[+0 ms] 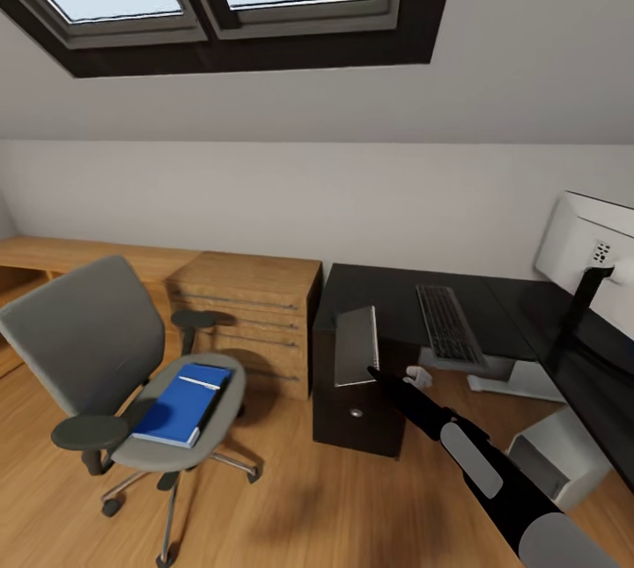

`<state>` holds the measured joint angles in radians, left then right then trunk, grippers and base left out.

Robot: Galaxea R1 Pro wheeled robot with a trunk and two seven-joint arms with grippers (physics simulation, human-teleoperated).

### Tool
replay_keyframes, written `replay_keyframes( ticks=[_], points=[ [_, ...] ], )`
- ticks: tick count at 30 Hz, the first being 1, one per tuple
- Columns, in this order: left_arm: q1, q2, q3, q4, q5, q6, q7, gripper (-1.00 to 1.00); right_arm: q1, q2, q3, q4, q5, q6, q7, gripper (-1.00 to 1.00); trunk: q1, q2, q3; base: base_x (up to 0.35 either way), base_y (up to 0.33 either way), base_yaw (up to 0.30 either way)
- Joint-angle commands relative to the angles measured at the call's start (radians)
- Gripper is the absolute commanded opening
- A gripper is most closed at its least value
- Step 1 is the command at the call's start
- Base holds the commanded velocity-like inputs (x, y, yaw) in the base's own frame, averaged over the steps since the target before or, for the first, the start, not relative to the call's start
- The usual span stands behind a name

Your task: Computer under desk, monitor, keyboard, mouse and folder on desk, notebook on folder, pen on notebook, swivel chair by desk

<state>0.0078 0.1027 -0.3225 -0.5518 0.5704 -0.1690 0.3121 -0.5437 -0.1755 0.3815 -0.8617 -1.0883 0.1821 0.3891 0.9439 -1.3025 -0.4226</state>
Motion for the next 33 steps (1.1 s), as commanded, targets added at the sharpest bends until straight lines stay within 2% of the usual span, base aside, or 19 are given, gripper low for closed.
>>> replay_keyframes(
  ticks=[1,5,17,20,23,27,31,33],
  points=[
    [0.0,0.001,-0.01,0.005,0.01,-0.014,0.007,1.0,-0.001,-0.001,0.002,0.0,-0.013,0.004,0.003,-1.0,0.001,-0.001,-0.001,0.294,-0.061,0.0],
    [0.0,-0.006,-0.022,0.027,0.011,-0.047,0.007,1.0,-0.001,-0.001,0.002,0.0,-0.013,0.004,0.002,-1.0,0.001,-0.001,-0.001,0.148,-0.048,0.0],
    [0.0,-0.009,-0.023,0.032,0.011,-0.056,0.008,1.0,-0.001,0.0,0.003,0.0,-0.012,0.002,0.004,-1.0,0.001,-0.001,-0.001,0.017,-0.006,0.0],
    [0.0,-0.04,-0.023,0.021,0.01,-0.056,0.01,1.0,-0.001,0.005,0.003,0.001,-0.012,0.001,0.001,-1.0,0.001,-0.001,-0.001,0.0,0.0,0.0],
    [0.0,-0.067,-0.023,-0.035,0.008,-0.05,0.011,1.0,-0.002,0.009,0.002,0.004,-0.014,0.001,-0.012,-1.0,0.001,-0.001,-0.001,0.0,0.0,0.0],
    [0.0,-0.079,-0.023,-0.124,0.007,-0.035,0.011,1.0,-0.004,0.016,0.0,0.005,-0.015,0.001,-0.059,-1.0,0.001,-0.001,-0.001,0.0,0.0,0.0],
    [0.0,-0.084,-0.023,-0.232,-0.012,0.022,0.013,1.0,-0.008,0.027,-0.008,0.006,-0.016,0.0,-0.132,-1.0,0.001,-0.001,-0.001,0.0,0.0,0.0],
    [0.0,-0.085,-0.022,-0.301,-0.032,0.09,0.014,1.0,-0.013,0.033,-0.021,0.008,-0.016,0.0,-0.181,-1.0,0.001,-0.001,-0.001,0.0,0.0,0.0]
  ],
)
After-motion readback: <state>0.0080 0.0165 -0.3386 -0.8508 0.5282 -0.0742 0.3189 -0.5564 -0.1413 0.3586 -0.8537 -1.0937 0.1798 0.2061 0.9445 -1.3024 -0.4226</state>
